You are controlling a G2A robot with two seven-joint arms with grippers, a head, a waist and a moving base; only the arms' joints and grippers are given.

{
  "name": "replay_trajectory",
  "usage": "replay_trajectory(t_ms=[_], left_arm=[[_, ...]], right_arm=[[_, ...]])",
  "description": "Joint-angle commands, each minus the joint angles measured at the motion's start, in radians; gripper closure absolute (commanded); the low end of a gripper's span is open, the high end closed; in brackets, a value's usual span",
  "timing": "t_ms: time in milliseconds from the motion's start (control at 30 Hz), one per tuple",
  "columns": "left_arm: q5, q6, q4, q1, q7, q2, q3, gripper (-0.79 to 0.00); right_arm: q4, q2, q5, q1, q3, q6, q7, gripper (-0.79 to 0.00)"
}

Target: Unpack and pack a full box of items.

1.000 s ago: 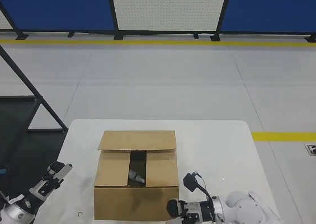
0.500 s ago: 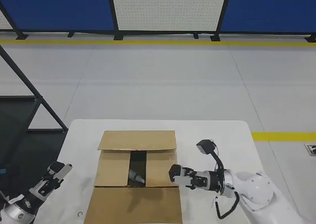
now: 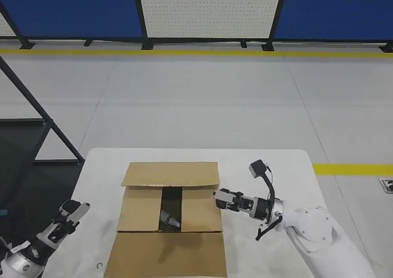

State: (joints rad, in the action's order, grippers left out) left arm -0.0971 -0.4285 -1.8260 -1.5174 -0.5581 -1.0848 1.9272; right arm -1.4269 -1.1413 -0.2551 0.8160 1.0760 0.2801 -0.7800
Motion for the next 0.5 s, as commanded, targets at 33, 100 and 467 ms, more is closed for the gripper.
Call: replay_trajectory(t_ms=[33, 100, 467], left_arm=[[0.001, 0.003, -0.008, -0.001, 0.015, 0.000, -0.001, -0.785], [0.001, 0.005, -0.008, -0.002, 0.021, 0.001, -0.003, -0.785], [-0.002, 0.014, 0.000, -0.001, 0.032, 0.002, -0.004, -0.785]], right_arm=[[0.033, -0.009, -0.028, -0.016, -0.012, -0.010, 0.029, -0.785], [0.056, -0.014, -0.038, -0.028, -0.019, -0.010, 0.043, -0.785], [0.135, -0.049, -0.122, -0.107, -0.055, 0.047, 0.075, -0.785]])
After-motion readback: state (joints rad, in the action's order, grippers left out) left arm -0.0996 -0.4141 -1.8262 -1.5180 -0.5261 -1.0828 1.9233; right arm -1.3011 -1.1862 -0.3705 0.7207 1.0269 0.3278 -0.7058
